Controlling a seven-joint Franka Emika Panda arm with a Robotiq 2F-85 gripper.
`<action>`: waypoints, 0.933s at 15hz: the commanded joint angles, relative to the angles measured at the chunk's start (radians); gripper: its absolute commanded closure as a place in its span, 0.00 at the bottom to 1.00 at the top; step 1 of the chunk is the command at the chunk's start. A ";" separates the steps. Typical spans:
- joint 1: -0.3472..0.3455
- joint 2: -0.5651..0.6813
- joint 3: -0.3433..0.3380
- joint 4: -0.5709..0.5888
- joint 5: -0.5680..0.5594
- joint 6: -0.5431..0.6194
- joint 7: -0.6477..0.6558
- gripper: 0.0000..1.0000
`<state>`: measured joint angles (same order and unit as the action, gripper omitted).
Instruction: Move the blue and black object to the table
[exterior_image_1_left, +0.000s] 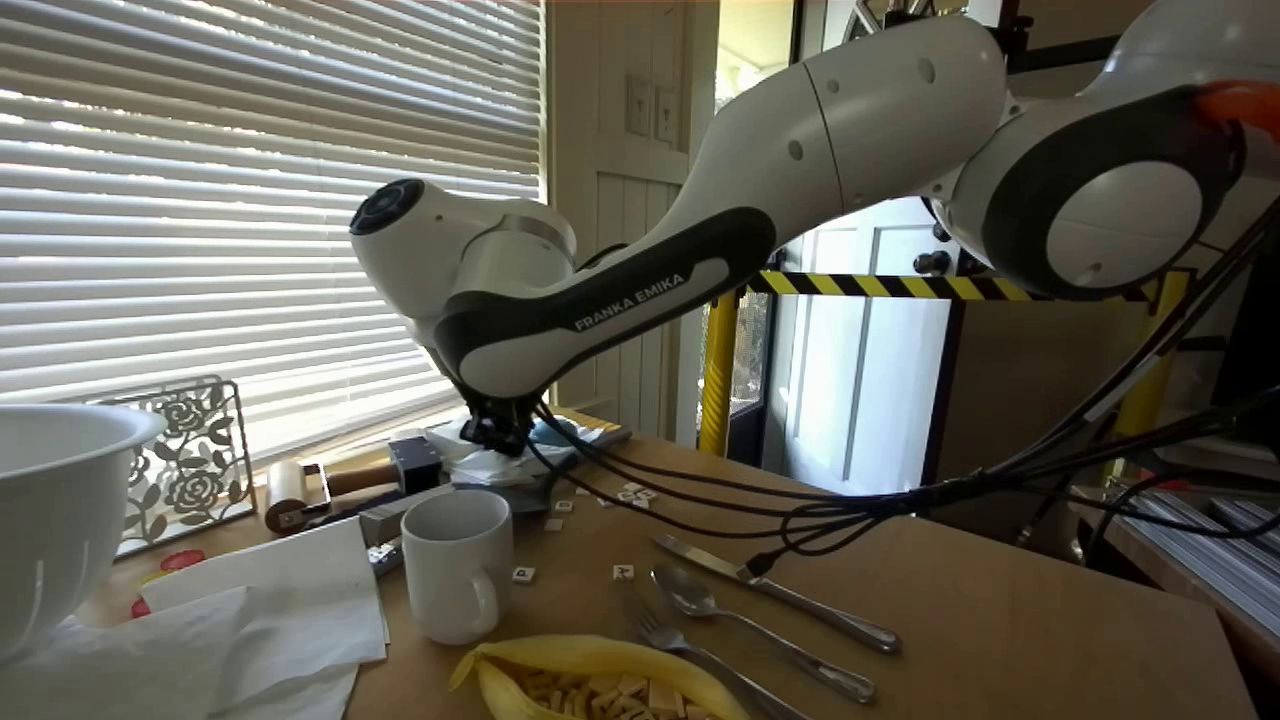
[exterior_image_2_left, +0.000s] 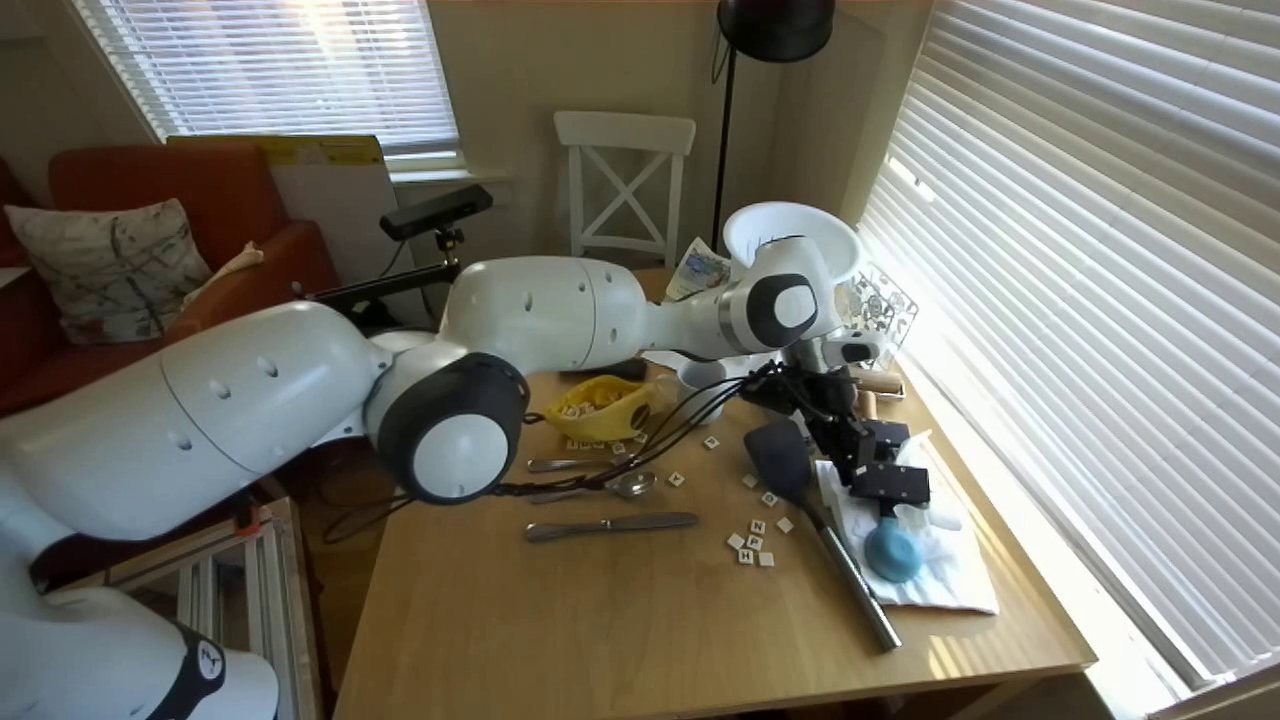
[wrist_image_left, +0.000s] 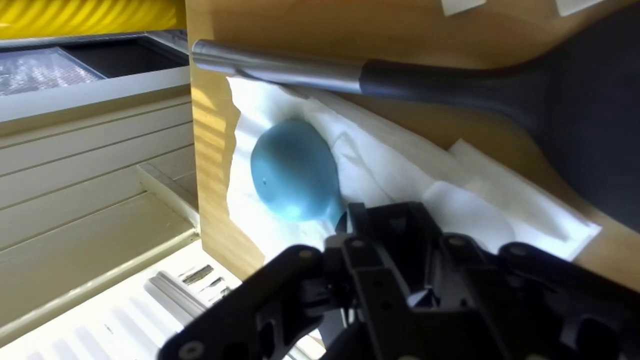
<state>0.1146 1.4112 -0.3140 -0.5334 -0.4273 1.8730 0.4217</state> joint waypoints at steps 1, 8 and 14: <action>0.003 0.034 -0.036 0.052 -0.025 0.014 0.008 0.97; 0.009 0.015 -0.075 0.050 -0.022 0.013 0.025 0.97; 0.010 -0.018 -0.078 0.063 -0.018 0.052 0.107 0.97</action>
<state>0.1224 1.4001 -0.3807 -0.4915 -0.4407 1.8976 0.4758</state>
